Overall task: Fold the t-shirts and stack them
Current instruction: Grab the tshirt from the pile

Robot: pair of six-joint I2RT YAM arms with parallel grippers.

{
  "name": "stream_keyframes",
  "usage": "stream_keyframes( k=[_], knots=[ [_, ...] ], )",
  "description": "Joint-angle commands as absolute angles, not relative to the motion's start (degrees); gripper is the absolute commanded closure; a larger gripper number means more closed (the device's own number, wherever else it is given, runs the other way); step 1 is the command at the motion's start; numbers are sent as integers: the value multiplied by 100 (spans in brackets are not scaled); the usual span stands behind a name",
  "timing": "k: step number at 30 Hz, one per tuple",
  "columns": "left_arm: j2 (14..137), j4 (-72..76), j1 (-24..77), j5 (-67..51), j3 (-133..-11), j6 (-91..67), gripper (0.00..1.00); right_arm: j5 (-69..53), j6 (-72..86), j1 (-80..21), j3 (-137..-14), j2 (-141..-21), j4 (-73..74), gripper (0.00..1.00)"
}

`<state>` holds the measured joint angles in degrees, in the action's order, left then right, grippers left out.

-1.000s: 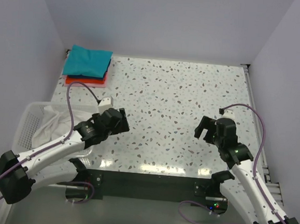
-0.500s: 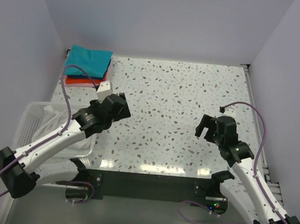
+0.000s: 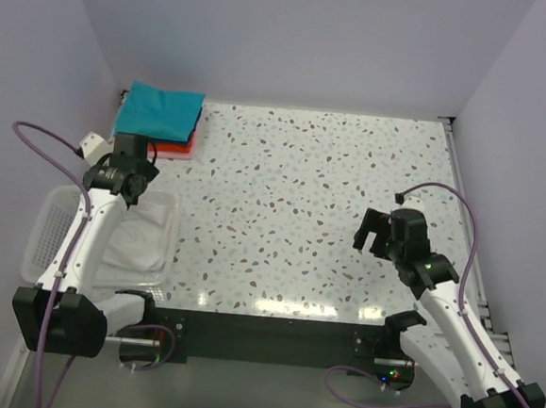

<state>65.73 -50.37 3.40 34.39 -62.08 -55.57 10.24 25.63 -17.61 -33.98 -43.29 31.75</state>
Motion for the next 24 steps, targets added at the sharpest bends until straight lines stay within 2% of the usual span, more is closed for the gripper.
stream_keyframes(
  k=[1,8,16,19,20,22,24],
  knots=[
    [6724,-5256,-262,3050,-5845,-5669,0,932,2461,-1758,-3577,-4412,3006,1],
    [6838,-4555,-1299,3138,-4923,-5959,3,809,2452,-1749,-3603,-4430,3076,1],
    [7198,-3605,-1512,2760,-4456,-5564,11,782,2452,-1749,-3604,-4359,3111,1],
    [7321,-3209,-1521,2611,-4342,-5353,21,809,2461,-1758,-3568,-4359,3111,1],
    [7356,-3130,-1529,2610,-4333,-5318,29,809,2461,-1758,-3560,-4359,3111,1],
    [7400,-3103,-1538,2602,-4333,-5291,39,809,2461,-1749,-3568,-4368,3129,1],
    [7357,-3173,-1529,2602,-4385,-5265,57,809,2461,-1749,-3586,-4359,3146,1]
  ],
)
